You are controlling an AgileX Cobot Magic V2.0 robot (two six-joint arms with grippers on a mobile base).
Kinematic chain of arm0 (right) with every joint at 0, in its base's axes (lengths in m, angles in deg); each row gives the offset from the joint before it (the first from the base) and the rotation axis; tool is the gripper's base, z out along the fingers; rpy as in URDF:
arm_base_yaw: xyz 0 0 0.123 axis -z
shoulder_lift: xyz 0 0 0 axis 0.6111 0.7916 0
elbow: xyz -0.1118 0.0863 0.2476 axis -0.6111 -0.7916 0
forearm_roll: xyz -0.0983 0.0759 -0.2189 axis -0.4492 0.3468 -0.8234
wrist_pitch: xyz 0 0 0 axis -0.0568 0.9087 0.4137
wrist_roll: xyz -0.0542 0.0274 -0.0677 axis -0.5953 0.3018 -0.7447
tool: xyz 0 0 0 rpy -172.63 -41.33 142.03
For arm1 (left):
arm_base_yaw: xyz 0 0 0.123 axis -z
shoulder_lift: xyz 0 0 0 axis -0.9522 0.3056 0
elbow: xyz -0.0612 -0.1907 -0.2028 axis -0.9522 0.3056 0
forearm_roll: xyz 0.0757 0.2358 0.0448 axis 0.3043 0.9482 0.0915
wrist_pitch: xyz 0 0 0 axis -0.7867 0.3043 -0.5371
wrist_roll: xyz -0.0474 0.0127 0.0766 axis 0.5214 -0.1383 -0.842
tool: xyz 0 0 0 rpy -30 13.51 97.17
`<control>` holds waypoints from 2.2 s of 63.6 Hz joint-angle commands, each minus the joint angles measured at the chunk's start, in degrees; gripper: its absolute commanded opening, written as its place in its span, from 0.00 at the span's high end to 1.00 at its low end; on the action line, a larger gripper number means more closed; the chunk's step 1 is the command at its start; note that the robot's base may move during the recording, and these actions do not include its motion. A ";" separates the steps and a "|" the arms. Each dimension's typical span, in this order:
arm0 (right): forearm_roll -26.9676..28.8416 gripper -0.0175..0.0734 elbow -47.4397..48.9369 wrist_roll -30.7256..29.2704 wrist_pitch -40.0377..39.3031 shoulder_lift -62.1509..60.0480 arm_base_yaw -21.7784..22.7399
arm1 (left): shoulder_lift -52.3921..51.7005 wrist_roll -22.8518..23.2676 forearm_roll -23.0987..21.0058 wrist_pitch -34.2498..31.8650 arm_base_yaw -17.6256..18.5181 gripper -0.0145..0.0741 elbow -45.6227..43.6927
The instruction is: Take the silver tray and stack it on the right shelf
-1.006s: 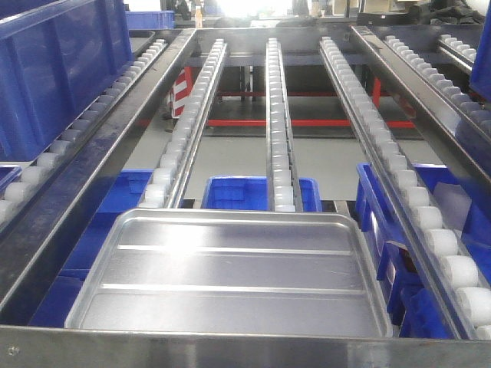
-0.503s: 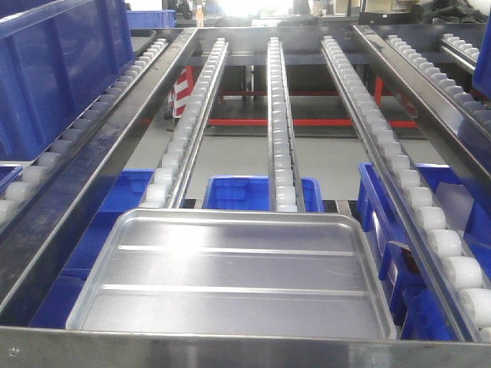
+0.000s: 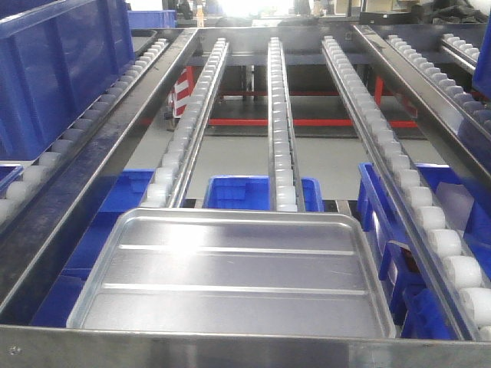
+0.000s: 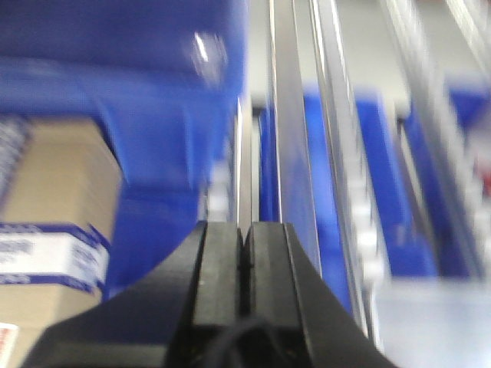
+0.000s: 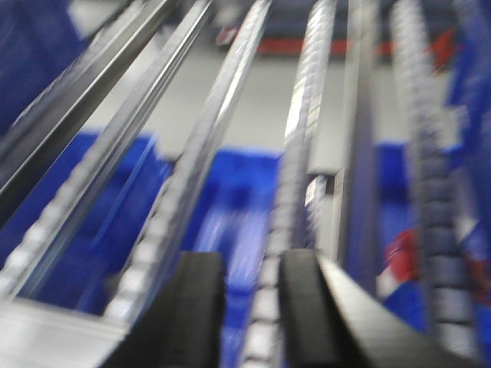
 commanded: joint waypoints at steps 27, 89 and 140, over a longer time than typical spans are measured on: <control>9.68 0.30 11.09 -0.11 -1.06 24.29 -20.39 | 14.18 -7.51 -6.95 -2.58 25.84 0.42 -4.48; -0.43 0.30 14.86 19.72 17.47 43.14 -17.55 | 44.24 34.18 14.48 11.86 33.34 0.42 -16.00; -0.43 0.31 16.78 19.77 11.81 57.07 -17.55 | 54.83 40.39 16.31 10.48 33.34 0.42 -16.00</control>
